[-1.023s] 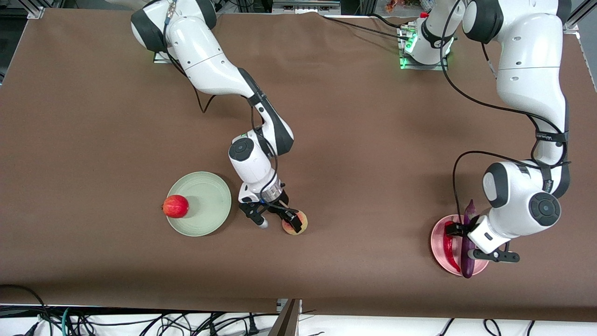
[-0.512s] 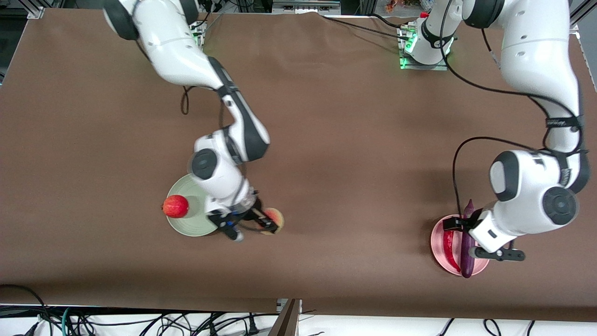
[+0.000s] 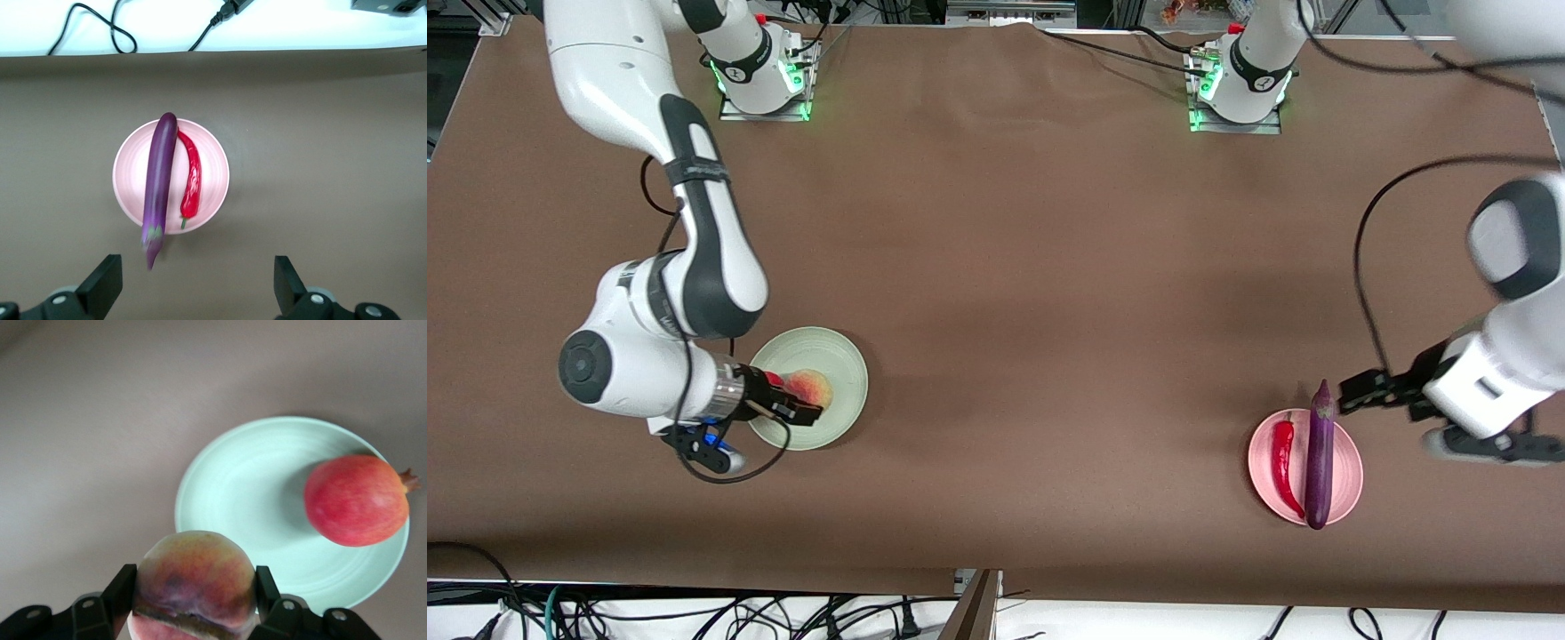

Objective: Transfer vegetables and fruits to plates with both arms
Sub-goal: 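Place the peach on the green plate while the left gripper withdraws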

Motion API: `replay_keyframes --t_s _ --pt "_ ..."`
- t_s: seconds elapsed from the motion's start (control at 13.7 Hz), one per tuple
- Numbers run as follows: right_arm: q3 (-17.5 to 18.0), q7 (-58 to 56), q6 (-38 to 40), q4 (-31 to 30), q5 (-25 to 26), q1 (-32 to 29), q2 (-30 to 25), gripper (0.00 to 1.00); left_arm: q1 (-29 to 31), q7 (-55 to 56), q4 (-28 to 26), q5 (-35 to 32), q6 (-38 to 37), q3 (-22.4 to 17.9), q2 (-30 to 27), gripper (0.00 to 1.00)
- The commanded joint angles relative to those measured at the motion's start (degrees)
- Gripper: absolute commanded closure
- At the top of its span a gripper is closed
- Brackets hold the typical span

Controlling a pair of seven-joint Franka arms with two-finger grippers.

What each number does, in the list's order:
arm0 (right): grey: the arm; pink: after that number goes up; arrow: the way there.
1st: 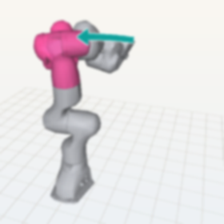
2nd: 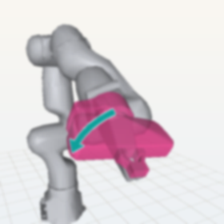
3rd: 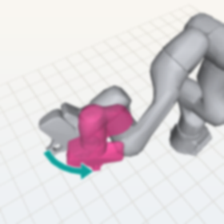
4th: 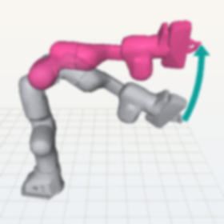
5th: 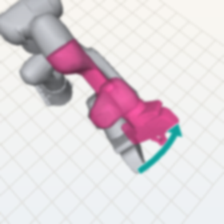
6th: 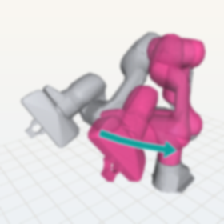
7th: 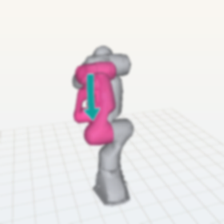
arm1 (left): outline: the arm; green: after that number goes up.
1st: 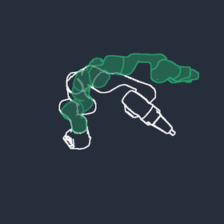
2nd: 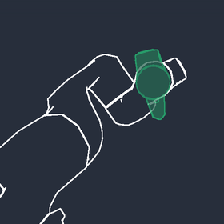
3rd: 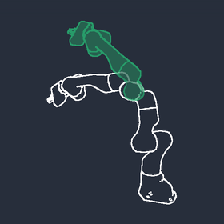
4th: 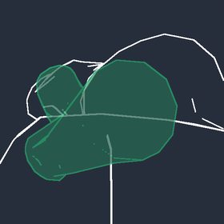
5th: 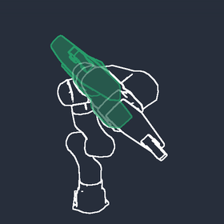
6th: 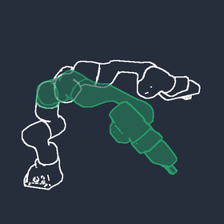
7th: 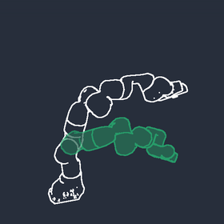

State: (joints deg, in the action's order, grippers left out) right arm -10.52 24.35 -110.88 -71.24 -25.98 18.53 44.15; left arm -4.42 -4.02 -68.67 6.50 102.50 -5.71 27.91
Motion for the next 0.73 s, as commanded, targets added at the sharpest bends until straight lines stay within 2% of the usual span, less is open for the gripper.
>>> replay_keyframes --t_s 0.0,0.07,0.29,0.51,0.66 --pt "0.8 -2.9 -5.6 -10.0 -2.1 0.8 -4.6 0.19 0.2 -0.1 -6.5 -4.5 -4.3 -0.1 -8.7 0.00" --pt "0.8 -2.7 -5.3 -10.0 -2.1 0.8 -4.9 0.00 0.3 -0.1 -7.6 -5.6 -6.6 -0.2 -10.8 0.00" --pt "-0.3 -3.2 -5.0 -10.0 -2.1 0.3 -6.3 0.00 1.6 0.0 -10.1 -5.5 -14.1 -0.2 -15.6 0.00" --pt "-1.6 -4.2 -5.0 -9.7 -2.1 0.0 -7.7 0.00 1.1 2.9 -20.6 -5.7 -15.5 -0.3 -24.3 0.00" --pt "-2.1 -4.0 -4.8 -9.7 -1.5 0.1 -9.6 0.00 1.4 3.9 -22.6 -5.4 -15.4 -0.2 -25.4 0.00"
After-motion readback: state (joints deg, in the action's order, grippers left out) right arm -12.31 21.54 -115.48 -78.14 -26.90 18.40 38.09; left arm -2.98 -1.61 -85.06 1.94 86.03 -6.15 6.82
